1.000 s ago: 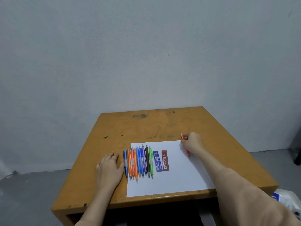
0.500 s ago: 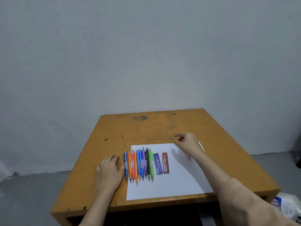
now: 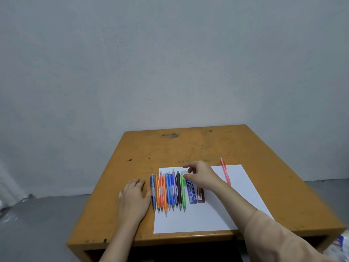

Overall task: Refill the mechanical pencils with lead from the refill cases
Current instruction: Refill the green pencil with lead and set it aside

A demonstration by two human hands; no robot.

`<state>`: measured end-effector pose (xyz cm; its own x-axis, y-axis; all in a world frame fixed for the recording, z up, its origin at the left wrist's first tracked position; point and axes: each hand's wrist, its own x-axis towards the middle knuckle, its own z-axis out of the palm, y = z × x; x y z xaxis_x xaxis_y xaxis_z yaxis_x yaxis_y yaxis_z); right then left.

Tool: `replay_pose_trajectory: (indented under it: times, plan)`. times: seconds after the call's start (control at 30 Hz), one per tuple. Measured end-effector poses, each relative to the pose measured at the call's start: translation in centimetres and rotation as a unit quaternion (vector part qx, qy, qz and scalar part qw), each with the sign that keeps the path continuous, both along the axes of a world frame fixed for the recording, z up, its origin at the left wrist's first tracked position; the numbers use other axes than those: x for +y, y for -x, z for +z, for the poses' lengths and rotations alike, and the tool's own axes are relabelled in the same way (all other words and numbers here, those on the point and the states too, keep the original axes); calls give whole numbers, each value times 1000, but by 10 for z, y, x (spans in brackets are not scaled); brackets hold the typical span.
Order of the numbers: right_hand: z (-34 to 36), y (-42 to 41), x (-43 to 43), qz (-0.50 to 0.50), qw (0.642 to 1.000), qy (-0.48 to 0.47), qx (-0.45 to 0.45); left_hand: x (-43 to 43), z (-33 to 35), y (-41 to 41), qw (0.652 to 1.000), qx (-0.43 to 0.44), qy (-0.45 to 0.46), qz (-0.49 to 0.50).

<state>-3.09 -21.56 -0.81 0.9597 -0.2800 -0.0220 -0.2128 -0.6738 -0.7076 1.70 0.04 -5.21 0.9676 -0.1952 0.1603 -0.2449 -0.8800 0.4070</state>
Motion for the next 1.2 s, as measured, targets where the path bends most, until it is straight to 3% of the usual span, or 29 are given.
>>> replay_pose_trajectory:
  times: [0.43,0.73,0.97,1.2]
  plan:
    - [-2,-17,2,52,993,49,92,-1,0,-2,1000,-7,-1,3]
    - [-1,-20,-1,42,994,11,100,0,-1,-2,1000,-10,4,1]
    - [-2,-18,2,-34,990,-139,-7,-1,-1,-2,1000,-14,12,1]
    - [2,-7,9,-117,952,-239,-150,0,0,0,998,-29,47,3]
